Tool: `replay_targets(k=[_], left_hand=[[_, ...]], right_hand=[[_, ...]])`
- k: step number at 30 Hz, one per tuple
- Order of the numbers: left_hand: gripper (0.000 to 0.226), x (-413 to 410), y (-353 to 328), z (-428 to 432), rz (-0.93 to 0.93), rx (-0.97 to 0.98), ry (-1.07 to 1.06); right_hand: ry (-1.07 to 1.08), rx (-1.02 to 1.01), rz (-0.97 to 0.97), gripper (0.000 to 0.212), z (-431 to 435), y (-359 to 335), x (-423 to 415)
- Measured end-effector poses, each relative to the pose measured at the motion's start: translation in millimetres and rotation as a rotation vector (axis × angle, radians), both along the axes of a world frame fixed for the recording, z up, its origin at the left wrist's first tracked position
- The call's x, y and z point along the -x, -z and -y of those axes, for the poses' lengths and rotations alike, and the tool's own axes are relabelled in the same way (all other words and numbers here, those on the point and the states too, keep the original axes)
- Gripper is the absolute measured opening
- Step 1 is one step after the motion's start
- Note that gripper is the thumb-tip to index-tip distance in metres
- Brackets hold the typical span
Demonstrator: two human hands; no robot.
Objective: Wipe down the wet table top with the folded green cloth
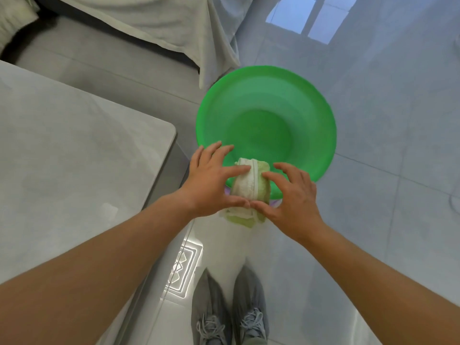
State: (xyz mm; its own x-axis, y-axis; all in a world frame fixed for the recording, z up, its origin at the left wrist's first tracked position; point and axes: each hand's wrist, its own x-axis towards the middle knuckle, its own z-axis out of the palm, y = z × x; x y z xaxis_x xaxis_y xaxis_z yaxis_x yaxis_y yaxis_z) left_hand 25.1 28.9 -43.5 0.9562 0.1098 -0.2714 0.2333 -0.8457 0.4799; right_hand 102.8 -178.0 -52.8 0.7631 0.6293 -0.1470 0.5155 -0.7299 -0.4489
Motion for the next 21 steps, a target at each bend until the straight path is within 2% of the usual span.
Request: replay_targets(k=[3,6,11,16,21], left_hand=[[0.069,-3,2,0,0.003,0.086,-0.07],[0.065,-3,5,2,-0.002,0.087,-0.063],[0.068,2,11,-2,0.009,0.048,-0.01],[0.064,4,13,1,0.027,0.006,0.007],[0.069,6,9,0,0.011,0.025,-0.016]], right_hand=[[-0.05,-0.025,-0.018,0.065,-2,0,-3],[-0.072,-0.033,-0.042,0.064,-3,3,-5],[-0.121,-0.017,-0.039,0.076,-1,11,-6],[-0.172,0.006,0.015,0.073,0,15,-5],[-0.165,0.015,-0.026,0.079,0,9,-8]])
